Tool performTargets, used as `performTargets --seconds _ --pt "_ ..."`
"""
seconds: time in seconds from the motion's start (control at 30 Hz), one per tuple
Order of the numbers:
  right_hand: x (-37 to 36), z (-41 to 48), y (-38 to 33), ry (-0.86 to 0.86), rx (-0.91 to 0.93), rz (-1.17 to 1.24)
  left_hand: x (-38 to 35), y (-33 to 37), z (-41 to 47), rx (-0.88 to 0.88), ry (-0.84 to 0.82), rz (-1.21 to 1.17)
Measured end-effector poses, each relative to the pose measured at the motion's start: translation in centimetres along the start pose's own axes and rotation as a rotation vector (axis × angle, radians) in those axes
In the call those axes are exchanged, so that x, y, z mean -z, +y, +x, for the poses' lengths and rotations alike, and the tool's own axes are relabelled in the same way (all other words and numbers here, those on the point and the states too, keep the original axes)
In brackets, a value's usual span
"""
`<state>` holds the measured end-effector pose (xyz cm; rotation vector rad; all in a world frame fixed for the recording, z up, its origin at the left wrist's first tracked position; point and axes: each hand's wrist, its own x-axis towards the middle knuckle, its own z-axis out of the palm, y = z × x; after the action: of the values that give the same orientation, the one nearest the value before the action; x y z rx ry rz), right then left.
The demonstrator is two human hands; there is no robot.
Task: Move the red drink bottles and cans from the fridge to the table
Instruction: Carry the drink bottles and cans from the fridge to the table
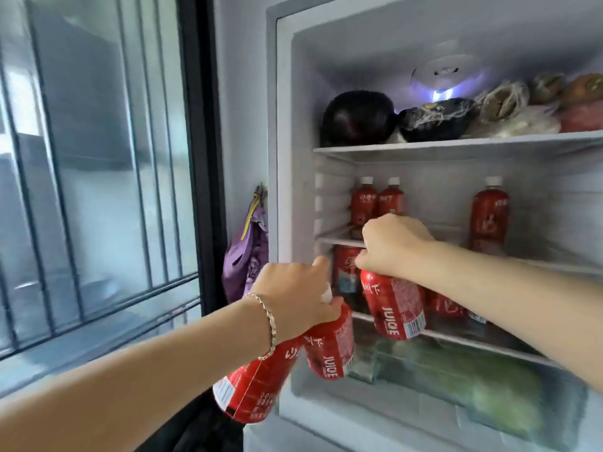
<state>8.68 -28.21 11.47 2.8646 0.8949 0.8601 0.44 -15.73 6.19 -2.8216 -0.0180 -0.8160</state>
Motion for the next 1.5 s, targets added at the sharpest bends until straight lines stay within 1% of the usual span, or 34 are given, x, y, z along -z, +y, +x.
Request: performTargets --seconds 0.07,0.13,0.27,0.3,0.43,0.57,0.67,0.73,0.8,0.97,1.03,1.17,1.27,1.33,1.43,1.5 --pt "-0.9 -2.0 -3.3 -0.069 0.144 0.043 -0.1 -0.6 -5.0 0.114 -0.116 0.103" --pt "-1.8 -3.6 -5.8 -0.085 0.223 0.077 -0.5 -1.3 -7.8 0.166 -0.174 0.149" --pt "-2.2 -7.3 -12.7 -0.116 0.426 0.225 1.4 -3.4 -15.9 0.363 -0.29 0.229" --pt "-2.0 -8.3 -14.6 -0.128 0.48 0.25 2.0 -4.1 -18.1 0.429 -0.3 0.249" --pt "0.0 -12.6 -22.3 -0.152 0.721 0.361 5.2 -6.0 -26.8 0.59 -0.299 0.359" --pt "2.9 -17.7 -29.6 -0.089 0.933 0.456 9.5 -6.8 -35.9 0.752 -0.357 0.484" --pt "5.8 -23.2 -35.3 -0.068 1.118 0.533 13.4 -6.4 -43.9 0.923 -0.385 0.571" --pt "8.6 -28.4 -40.0 -0.073 1.263 0.562 16.9 -5.2 -50.8 1.031 -0.417 0.636" --pt "10.5 -32.3 -42.9 -0.073 1.345 0.582 19.5 -4.1 -55.5 1.089 -0.435 0.661" --pt "18.0 -47.6 -51.5 -0.104 1.574 0.65 28.8 1.4 -70.9 1.294 -0.559 0.704" --pt "20.5 -52.3 -53.5 -0.116 1.647 0.655 31.3 3.4 -75.4 1.35 -0.585 0.724" --pt "25.5 -62.7 -57.8 -0.108 1.826 0.693 36.7 8.4 -84.1 1.552 -0.648 0.749" --pt "29.3 -70.0 -60.3 -0.117 1.953 0.719 40.2 11.9 -90.1 1.711 -0.661 0.766" --pt "32.3 -75.8 -62.6 -0.094 2.061 0.73 42.7 14.4 -94.6 1.844 -0.637 0.817" --pt "35.9 -82.1 -65.1 -0.065 2.179 0.751 45.7 16.9 -99.9 1.991 -0.608 0.849" --pt "38.4 -87.0 -67.3 -0.027 2.262 0.739 47.7 18.6 -104.2 2.047 -0.605 0.864"
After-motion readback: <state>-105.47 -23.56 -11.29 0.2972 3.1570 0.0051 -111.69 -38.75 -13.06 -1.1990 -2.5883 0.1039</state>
